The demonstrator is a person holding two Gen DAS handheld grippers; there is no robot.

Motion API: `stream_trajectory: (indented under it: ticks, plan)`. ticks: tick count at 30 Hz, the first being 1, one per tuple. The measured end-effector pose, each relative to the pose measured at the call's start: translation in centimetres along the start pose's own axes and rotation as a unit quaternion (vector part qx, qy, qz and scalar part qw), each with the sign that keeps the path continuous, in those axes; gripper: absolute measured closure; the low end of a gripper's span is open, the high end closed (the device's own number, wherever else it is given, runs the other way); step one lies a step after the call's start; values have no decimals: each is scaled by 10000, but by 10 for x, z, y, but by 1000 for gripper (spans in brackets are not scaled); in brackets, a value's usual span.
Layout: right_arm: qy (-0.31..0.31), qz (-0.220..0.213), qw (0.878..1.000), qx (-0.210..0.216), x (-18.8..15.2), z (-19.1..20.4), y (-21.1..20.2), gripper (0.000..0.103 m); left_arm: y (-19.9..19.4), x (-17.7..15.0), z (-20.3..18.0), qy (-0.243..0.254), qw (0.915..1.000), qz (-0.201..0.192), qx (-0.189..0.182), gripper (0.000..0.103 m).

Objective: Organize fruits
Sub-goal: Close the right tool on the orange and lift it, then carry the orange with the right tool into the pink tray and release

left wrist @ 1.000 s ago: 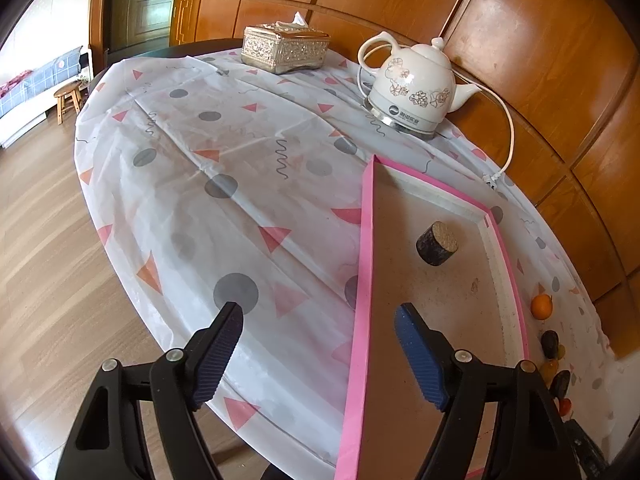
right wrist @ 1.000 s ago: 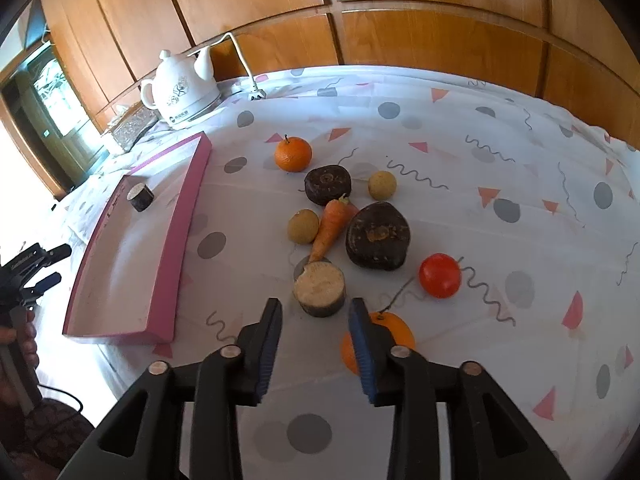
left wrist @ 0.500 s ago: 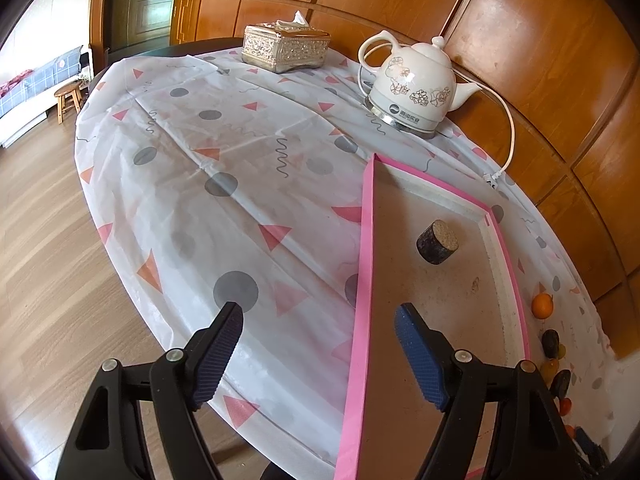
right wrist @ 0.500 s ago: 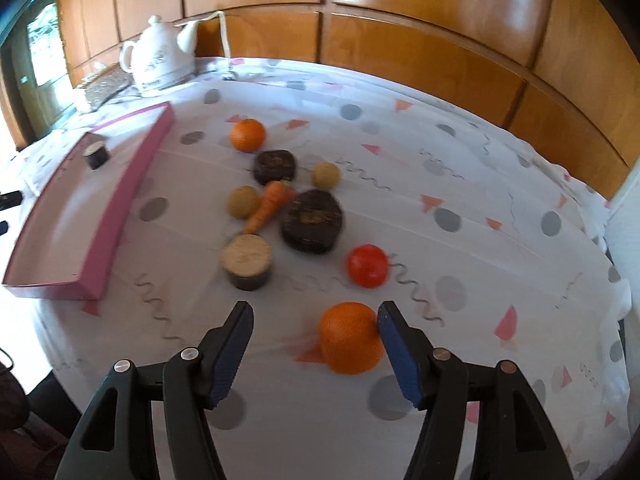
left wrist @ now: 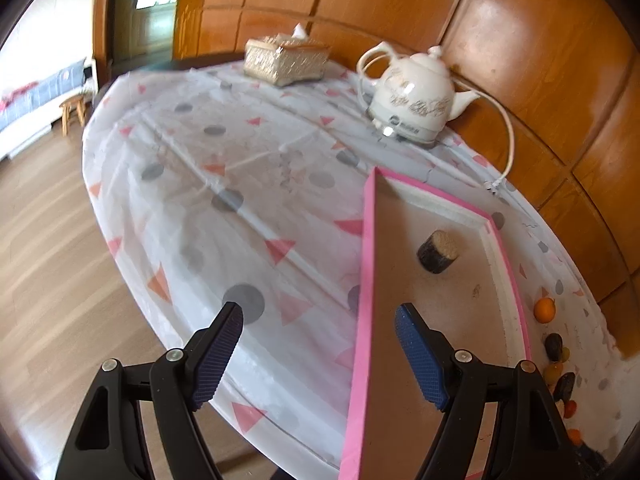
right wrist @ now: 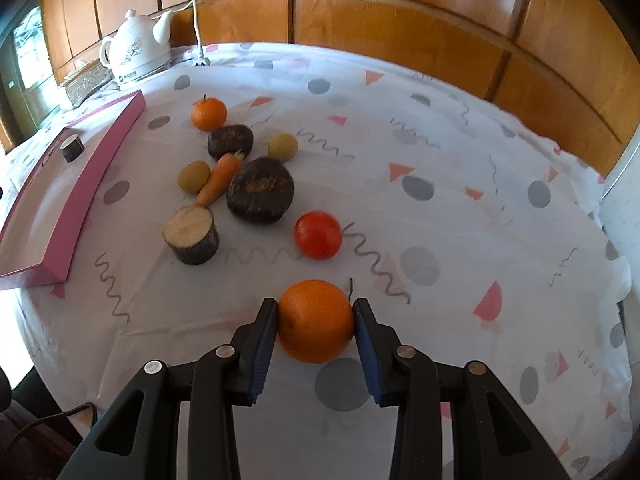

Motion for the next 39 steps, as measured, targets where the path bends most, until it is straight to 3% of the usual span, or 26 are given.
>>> stream_trajectory:
  ticks: [5, 8, 13, 16, 20, 27, 36, 39]
  plan:
    - [157, -26, 9999, -15, -2, 1, -2, 67, -3, 2, -6, 111, 9999, -50, -76, 20]
    - [154, -223, 9995, 188, 8, 9, -18, 67, -4, 2, -4, 71, 9999, -65, -49, 20]
    - [-108, -435, 9912, 1243, 37, 61, -42, 67, -13, 5, -17, 377, 9988, -296, -88, 20]
    - [-446, -454, 9796, 1905, 53, 108, -47, 67, -18, 7, -25, 549, 9976, -384, -195, 20]
    - [-1026, -417, 9665, 2316, 68, 170, -46, 67, -16, 7, -24, 541, 9977, -335, -225, 20]
    - [-1840, -224, 9560, 2273, 86, 245, -13, 67, -11, 7, -15, 441, 9985, -281, -176, 20]
    - [-1749, 1, 9638, 2013, 95, 256, 26, 64, -1, 4, -10, 427, 9989, -128, -155, 20]
    - [-1637, -123, 9655, 2020, 97, 252, 21, 52, 0, 2, -12, 458, 9988, -104, -164, 20]
Point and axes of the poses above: each gripper's, at about its wrist camera, not at the fingertips, and y roughly the way its jaws point, z to its left, x to its top, the point moved 7 cm from there along y, roughly the way its jaws point, and after that the axes turned 1 degree about z, right-handed, at the moved point
